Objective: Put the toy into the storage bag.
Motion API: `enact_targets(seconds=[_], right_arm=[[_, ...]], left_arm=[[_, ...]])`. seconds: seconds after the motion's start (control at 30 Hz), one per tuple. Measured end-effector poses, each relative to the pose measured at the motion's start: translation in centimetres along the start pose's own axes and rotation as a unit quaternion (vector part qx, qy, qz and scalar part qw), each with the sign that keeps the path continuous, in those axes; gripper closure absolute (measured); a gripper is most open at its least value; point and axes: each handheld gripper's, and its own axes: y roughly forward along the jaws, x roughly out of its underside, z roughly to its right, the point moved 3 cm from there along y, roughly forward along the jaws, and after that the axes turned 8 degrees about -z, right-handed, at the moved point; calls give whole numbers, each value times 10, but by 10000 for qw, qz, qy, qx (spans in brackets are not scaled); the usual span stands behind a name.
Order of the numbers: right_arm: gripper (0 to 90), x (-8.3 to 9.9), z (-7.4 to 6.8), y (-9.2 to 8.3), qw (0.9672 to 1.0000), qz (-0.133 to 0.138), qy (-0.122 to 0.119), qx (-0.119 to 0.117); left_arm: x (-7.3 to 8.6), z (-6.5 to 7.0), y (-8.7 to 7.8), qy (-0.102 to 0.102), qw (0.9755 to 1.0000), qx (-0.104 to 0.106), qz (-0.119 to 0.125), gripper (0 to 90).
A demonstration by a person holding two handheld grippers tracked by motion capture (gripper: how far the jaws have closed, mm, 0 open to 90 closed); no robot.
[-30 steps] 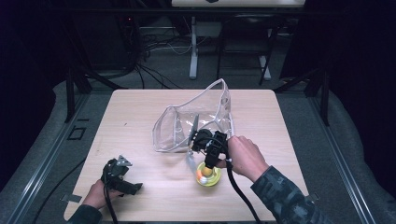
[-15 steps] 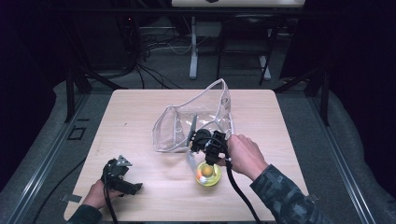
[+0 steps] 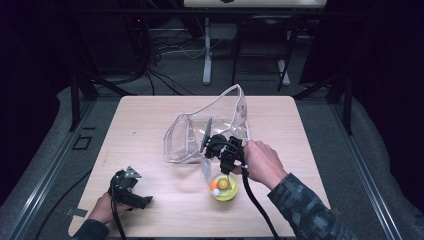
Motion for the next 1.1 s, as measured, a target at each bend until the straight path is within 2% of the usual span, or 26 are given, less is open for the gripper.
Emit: enact_targets(seconds=[0.47,1.1], right_arm=[[877,4,6,-17,9999,-84,-20,77],[878,12,21,-36,9997,-111,131,164]], left_arm=[[0,0,0,0,10000,1,-1,0],[0,0,0,6,10000,4,6,0]])
